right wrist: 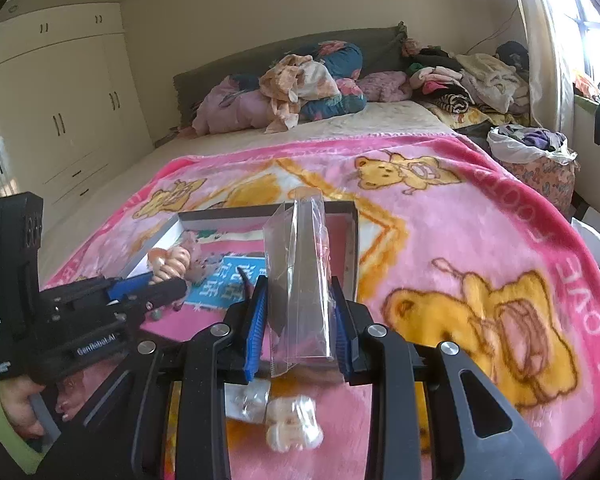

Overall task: Organize jewelry
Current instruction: 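Carry the hair tie and clear bag over the grey box and release both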

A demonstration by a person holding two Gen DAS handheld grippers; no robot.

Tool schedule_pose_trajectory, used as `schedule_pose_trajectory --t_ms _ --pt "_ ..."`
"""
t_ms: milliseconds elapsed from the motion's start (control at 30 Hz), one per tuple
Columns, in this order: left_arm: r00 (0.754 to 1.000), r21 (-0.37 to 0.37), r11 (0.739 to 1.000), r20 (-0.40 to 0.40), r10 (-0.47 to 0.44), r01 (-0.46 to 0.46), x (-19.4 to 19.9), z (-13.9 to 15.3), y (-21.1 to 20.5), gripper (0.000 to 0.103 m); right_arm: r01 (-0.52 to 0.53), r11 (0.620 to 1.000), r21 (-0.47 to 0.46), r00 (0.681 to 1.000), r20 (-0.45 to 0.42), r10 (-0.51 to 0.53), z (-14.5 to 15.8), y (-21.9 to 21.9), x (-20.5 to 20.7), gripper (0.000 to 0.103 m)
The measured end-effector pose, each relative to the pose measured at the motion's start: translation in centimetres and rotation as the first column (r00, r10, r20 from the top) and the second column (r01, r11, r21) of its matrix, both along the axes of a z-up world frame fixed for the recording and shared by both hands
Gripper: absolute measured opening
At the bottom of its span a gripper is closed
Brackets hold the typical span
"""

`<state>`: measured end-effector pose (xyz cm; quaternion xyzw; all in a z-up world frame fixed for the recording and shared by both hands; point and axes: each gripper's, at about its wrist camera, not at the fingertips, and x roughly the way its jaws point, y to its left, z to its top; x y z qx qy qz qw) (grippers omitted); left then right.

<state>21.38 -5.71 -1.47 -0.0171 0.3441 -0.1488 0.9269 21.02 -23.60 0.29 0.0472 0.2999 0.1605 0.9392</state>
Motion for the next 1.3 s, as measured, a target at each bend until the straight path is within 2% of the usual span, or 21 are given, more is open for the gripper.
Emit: schedule_pose_trajectory --t_ms 333,600,833,1300 --pt "0.999 0.019 1.0 -0.047 0.005 -0.004 2.1 -1.6 -0.8 0.022 0.041 0.999 -0.024 0.999 0.0 -0.041 -0.1 0.1 3.1 0.028" --pt "0.998 0.037 0.999 -0.068 0.011 -0.008 2.9 -2.8 -1.2 0.023 0.091 0.995 -0.042 0.995 -0.048 -0.093 -2.2 0.2 5.7 0.028" --pt "0.997 0.055 0.998 -0.078 0.018 -0.014 3.2 -3.4 -1.1 0.023 0.099 0.987 -0.13 0.993 -0.05 -0.106 -4.2 1.2 6.4 0.028" --pt "0.994 0.054 0.998 -0.096 0.042 -0.037 3.3 -4.4 -0.4 0.025 0.102 0.987 -0.121 0.992 -0.066 -0.111 -5.5 1.2 6.5 0.032"
